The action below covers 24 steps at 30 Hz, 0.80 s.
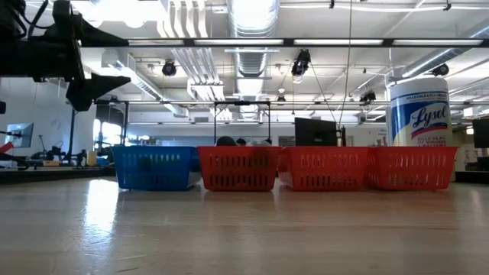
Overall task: Pick & Place Travel size toiletries
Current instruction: Return to Home Position
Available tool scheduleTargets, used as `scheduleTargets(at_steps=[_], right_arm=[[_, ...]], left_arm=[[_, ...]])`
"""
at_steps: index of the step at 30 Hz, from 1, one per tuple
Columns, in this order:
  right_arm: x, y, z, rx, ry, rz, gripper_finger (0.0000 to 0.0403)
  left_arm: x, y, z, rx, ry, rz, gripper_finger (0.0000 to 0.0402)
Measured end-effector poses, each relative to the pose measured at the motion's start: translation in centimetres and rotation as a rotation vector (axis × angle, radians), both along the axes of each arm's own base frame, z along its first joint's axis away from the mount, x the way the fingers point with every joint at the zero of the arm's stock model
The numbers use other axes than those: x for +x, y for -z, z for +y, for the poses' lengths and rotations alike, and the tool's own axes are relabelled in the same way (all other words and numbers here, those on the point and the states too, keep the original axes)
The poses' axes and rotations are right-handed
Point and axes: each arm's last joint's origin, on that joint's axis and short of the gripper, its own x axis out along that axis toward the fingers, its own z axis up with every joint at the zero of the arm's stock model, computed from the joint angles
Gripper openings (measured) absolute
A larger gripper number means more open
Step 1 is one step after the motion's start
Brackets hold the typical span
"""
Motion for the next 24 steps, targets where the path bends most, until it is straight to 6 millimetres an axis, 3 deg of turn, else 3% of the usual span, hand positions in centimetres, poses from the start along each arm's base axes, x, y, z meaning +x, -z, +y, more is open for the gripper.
scheduleTargets(at_steps=[2,7,10,15,24], right_arm=[[-1.2,0.1,0.1,-0.076,-0.122,-0.044,0.0353],[-3.7,4.6,-0.2,-0.325,-0.35,-0.167,0.0339],[-4.9,7.5,-1.0,-0.348,-0.374,-0.256,0.0329],[-6.6,12.6,-1.6,-0.348,-0.4,-0.223,0.0314],[-10.1,18.0,-1.6,-0.397,-0.403,-0.416,0.029]], left_arm=[[0.0,0.0,0.0,0.0,0.0,0.001,0.0383],[0.0,0.0,0.0,0.0,0.0,0.003,0.0383],[0.0,0.0,0.0,0.0,0.0,0.004,0.0383],[0.1,0.1,0.0,-0.001,0.0,0.011,0.0383],[0.2,0.3,0.0,-0.001,0.0,0.028,0.0383]])
